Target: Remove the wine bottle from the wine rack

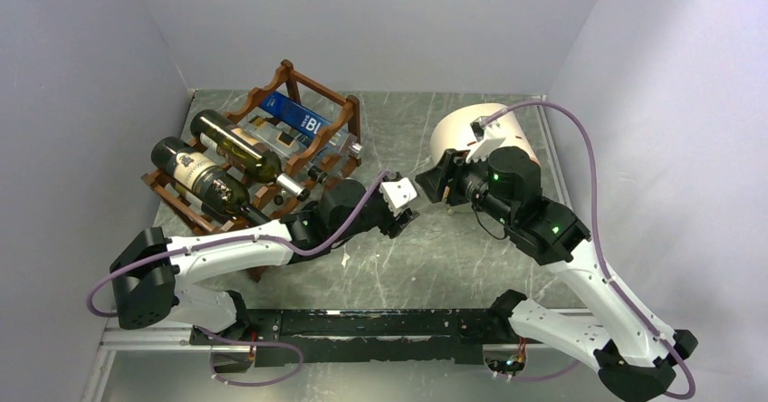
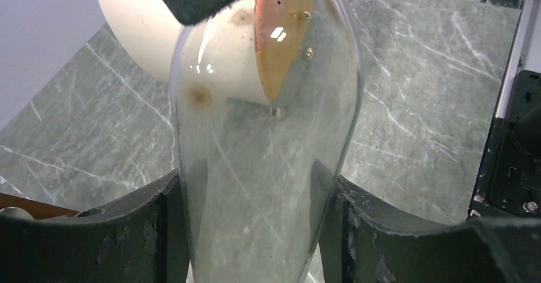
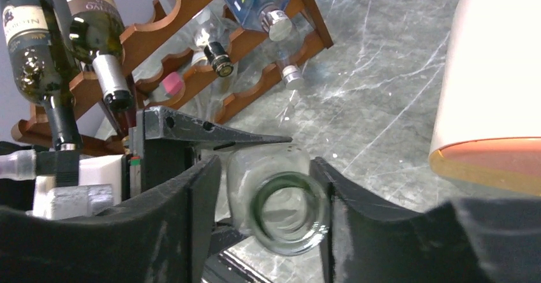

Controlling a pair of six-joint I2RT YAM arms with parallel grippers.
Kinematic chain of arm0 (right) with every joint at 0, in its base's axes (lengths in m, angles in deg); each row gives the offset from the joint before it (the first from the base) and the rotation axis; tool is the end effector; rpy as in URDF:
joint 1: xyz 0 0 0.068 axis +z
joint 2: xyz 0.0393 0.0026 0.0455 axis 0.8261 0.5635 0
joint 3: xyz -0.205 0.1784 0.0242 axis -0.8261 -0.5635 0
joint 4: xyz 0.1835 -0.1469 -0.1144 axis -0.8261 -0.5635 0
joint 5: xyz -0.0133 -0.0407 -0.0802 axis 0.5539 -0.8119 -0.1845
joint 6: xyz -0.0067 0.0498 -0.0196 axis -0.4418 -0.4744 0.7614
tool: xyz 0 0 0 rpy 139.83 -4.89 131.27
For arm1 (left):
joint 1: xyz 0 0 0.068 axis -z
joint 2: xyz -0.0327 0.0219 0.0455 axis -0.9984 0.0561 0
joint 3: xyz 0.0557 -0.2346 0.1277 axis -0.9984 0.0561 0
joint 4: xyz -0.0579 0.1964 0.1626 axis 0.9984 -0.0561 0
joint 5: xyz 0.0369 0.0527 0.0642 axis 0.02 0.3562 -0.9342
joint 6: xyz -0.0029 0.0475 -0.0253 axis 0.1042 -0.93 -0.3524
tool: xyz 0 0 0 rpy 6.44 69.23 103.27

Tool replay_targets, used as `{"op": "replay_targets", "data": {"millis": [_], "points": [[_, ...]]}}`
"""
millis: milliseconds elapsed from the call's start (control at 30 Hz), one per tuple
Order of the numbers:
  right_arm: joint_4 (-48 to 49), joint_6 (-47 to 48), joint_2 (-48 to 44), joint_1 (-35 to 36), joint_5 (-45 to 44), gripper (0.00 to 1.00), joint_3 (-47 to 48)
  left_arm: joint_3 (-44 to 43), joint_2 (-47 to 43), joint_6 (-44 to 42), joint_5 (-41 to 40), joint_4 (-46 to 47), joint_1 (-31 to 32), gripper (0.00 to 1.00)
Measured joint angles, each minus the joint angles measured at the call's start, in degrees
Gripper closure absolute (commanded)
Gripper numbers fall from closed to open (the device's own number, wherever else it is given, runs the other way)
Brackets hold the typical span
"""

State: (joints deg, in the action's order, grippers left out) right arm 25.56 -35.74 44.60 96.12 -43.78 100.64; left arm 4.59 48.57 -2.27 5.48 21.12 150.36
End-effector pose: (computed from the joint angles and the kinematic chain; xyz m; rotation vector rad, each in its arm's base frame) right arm 0.1341 0.1105 0.4021 -0.1785 1.9594 0.7105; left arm 0.1426 -0.2820 0.2933 1.0231 1.4937 -0.6435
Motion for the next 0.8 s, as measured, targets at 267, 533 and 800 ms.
{"op": "replay_targets", "data": {"millis": [267,533,800], "points": [[3.6,-0.5,-0.8,-0.1,-0.1,0.94,-2.9,-0.6,0.0,1.8,0.8,-1.5,0.0,0.62],[2.8,-0.8,0.5,-0.1,-2.4,1.00,-3.4,-3.2,0.4,2.0,2.1,-2.7,-0.2,0.01],[1.7,1.7,1.8,-0.1,-7.0,1.00,-3.8,-3.2,-2.8,1.0,3.7,-0.2,-0.2,0.00]]}}
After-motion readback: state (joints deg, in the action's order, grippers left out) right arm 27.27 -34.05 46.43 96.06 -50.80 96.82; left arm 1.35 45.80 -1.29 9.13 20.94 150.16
